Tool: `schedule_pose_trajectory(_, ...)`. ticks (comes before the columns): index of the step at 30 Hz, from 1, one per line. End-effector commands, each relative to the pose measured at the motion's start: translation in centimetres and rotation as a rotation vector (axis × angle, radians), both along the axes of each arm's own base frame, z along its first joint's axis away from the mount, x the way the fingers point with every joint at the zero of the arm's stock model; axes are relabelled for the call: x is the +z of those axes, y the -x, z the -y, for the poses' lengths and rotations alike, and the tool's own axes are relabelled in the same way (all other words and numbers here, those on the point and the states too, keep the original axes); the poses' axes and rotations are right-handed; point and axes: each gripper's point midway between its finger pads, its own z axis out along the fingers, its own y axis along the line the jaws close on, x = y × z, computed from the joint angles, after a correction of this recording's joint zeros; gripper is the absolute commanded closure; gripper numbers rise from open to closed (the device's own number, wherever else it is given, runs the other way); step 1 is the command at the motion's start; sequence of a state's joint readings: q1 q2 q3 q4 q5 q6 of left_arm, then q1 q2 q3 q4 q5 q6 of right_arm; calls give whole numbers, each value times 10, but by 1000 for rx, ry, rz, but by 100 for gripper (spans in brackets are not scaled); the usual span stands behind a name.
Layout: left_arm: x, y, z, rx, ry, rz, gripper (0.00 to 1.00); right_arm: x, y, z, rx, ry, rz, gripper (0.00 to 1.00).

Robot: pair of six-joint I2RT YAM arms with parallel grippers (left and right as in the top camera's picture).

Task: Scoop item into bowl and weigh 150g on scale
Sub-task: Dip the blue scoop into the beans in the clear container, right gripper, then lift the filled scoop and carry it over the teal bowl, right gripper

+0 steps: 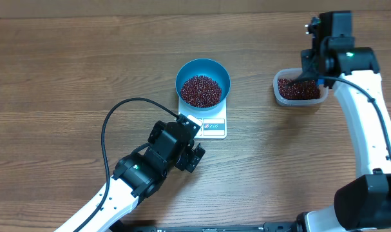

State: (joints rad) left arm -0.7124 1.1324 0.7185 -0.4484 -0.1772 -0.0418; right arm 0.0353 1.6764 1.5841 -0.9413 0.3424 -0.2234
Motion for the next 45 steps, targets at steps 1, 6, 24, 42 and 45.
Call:
schedule_pose_trajectory(1, -2, -1, -5, -1, -21, 11, 0, 36, 2, 10, -54, 150, 75, 96)
schedule_pose_trajectory(6, -2, -1, -5, -1, -21, 11, 0, 37, 1, 8, -86, 120, 98, 96)
schedule_pose_trajectory(24, -2, -1, -5, 0, -21, 11, 0, 80, 0, -193, 544, -823, 174, 96)
schedule_pose_trajectory(42, -2, -1, -5, -1, -21, 11, 0, 34, 31, -260, 595, -336, 115, 96)
schedule_pose_trajectory(45, -2, -1, -5, -1, -21, 11, 0, 21, 26, -265, 589, -307, 113, 96)
